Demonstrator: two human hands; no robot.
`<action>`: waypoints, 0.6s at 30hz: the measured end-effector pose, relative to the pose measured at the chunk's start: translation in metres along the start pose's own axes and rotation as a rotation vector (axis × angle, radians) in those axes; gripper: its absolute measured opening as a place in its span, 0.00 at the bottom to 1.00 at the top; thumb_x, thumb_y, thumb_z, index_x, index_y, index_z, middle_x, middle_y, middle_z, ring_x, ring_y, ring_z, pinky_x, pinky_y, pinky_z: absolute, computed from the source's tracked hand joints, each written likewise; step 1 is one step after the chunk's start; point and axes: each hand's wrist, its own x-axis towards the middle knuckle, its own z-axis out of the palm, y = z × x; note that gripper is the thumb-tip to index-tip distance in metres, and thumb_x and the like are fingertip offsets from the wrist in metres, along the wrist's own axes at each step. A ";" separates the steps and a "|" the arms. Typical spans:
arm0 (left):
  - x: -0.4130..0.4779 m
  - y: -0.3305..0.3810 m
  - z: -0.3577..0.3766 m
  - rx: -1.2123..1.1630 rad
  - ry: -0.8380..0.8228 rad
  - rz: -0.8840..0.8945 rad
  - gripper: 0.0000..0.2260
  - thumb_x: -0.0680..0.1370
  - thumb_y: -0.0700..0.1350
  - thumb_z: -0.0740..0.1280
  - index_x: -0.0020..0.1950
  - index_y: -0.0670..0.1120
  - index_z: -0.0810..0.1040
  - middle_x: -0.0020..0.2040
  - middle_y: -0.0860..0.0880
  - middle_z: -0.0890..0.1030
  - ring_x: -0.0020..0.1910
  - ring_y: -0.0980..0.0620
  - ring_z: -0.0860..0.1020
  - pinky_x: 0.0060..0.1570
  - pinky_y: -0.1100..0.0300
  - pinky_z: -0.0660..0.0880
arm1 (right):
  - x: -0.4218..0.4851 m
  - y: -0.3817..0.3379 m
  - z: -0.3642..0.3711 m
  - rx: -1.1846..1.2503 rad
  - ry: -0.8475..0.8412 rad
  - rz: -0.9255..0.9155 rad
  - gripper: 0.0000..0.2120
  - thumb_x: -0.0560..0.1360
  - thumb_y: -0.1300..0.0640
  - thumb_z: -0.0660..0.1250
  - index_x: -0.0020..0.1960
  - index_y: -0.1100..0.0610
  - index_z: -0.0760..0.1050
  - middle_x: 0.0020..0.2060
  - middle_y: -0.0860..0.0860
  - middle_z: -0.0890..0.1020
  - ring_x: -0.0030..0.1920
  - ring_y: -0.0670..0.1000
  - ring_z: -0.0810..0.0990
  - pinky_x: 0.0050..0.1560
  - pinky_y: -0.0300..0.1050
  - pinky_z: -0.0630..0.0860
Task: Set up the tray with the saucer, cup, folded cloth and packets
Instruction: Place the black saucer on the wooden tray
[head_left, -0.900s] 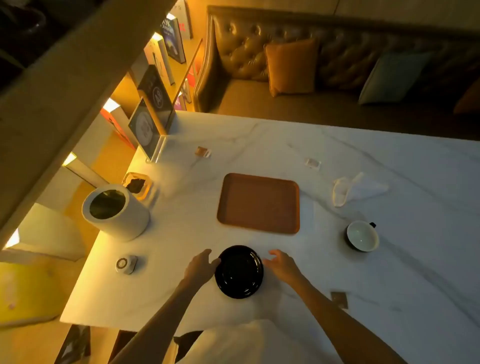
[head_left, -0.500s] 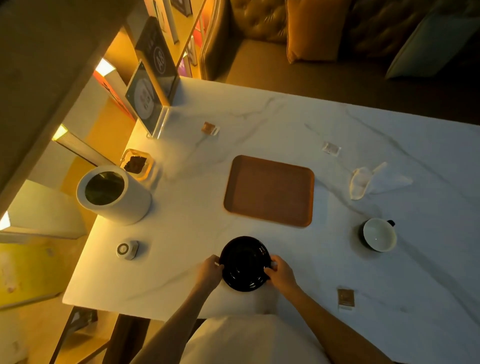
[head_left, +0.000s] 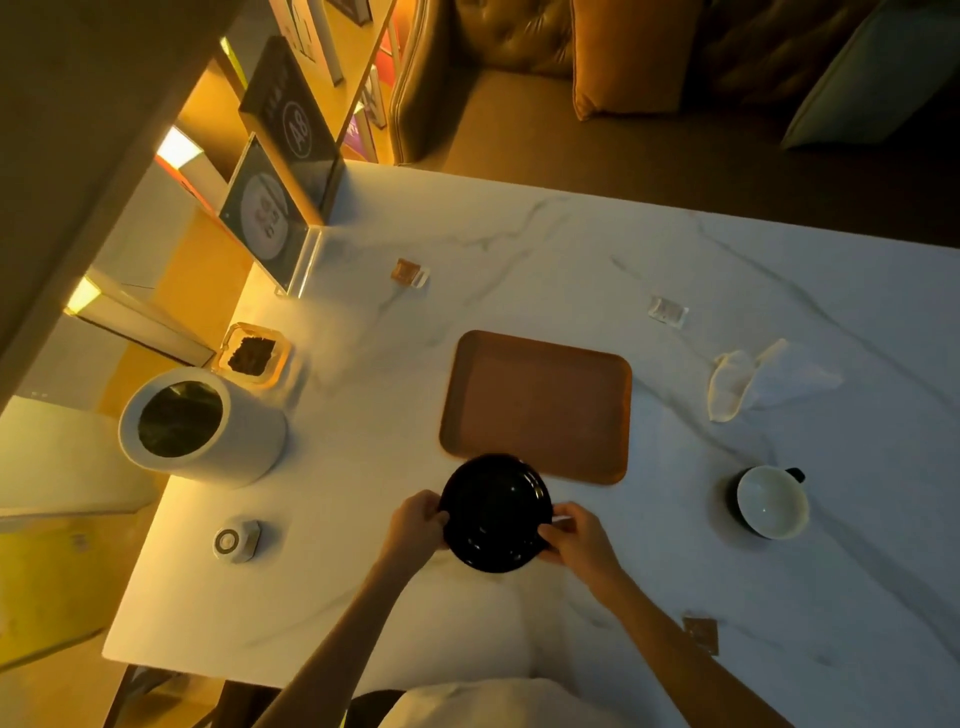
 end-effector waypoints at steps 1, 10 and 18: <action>0.007 0.012 -0.003 0.002 0.010 0.019 0.05 0.76 0.35 0.63 0.46 0.41 0.77 0.40 0.41 0.82 0.39 0.42 0.84 0.44 0.44 0.83 | 0.006 -0.013 -0.003 0.022 0.002 -0.019 0.11 0.74 0.67 0.69 0.56 0.63 0.74 0.48 0.63 0.81 0.48 0.60 0.84 0.48 0.56 0.83; 0.078 0.104 -0.020 0.089 0.094 0.058 0.06 0.78 0.41 0.63 0.49 0.40 0.78 0.42 0.41 0.83 0.41 0.45 0.83 0.45 0.51 0.82 | 0.075 -0.107 -0.011 -0.002 0.006 -0.098 0.14 0.76 0.67 0.65 0.61 0.64 0.72 0.54 0.61 0.79 0.56 0.60 0.80 0.46 0.50 0.83; 0.119 0.126 -0.025 0.159 0.086 -0.019 0.07 0.80 0.41 0.61 0.52 0.40 0.77 0.45 0.41 0.83 0.42 0.46 0.83 0.44 0.55 0.80 | 0.119 -0.124 -0.004 -0.020 0.025 -0.068 0.10 0.76 0.67 0.65 0.57 0.60 0.72 0.49 0.56 0.78 0.55 0.60 0.80 0.43 0.47 0.82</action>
